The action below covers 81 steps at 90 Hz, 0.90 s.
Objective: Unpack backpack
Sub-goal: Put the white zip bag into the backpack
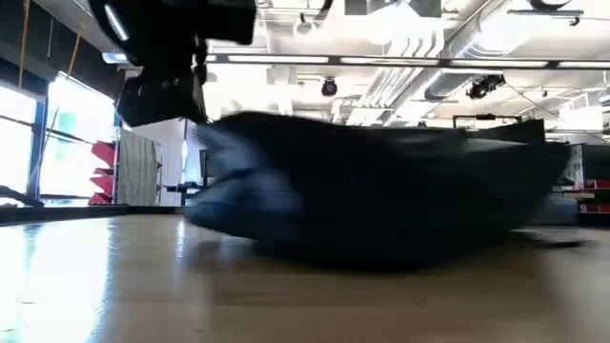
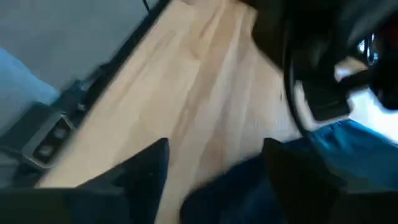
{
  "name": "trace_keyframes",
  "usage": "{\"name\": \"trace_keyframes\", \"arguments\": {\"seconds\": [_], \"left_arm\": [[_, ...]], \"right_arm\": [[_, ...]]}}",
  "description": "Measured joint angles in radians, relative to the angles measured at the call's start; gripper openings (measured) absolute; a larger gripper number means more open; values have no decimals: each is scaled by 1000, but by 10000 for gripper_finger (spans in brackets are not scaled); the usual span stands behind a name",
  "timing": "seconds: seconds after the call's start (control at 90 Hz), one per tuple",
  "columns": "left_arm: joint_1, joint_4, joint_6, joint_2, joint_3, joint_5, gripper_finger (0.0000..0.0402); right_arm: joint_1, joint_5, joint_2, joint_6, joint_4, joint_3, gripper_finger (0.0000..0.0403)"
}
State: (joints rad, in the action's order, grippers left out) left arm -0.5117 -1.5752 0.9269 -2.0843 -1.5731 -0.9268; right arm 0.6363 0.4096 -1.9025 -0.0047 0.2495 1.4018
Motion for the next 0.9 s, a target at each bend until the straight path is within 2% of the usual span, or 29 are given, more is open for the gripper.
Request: {"name": "trace_keyframes", "arguments": {"seconds": [0.1, 0.267, 0.378, 0.5, 0.556, 0.667, 0.744, 0.833, 0.9], "left_arm": [[12, 47, -68, 58, 64, 4, 19], [9, 9, -7, 137, 94, 31, 60], [-23, 4, 22, 216, 94, 62, 84], [-74, 11, 110, 292, 96, 69, 97], [-98, 27, 147, 326, 96, 55, 99], [-138, 105, 184, 362, 95, 11, 99], [-162, 173, 171, 367, 95, -35, 97], [-172, 258, 100, 362, 100, -78, 97], [-158, 304, 52, 361, 112, -103, 97]], "right_arm": [[17, 7, 2, 43, 237, 138, 272], [69, 110, 4, 219, 665, 298, 268], [91, 196, 9, 448, 998, 320, 256], [56, 225, 19, 738, 1312, 263, 240], [27, 234, 43, 786, 1314, 192, 232], [-72, 237, 150, 707, 1175, 0, 216], [-174, 286, 238, 692, 1128, -143, 207], [-309, 287, 357, 625, 948, -276, 202], [-407, 215, 440, 531, 767, -359, 201]]}}
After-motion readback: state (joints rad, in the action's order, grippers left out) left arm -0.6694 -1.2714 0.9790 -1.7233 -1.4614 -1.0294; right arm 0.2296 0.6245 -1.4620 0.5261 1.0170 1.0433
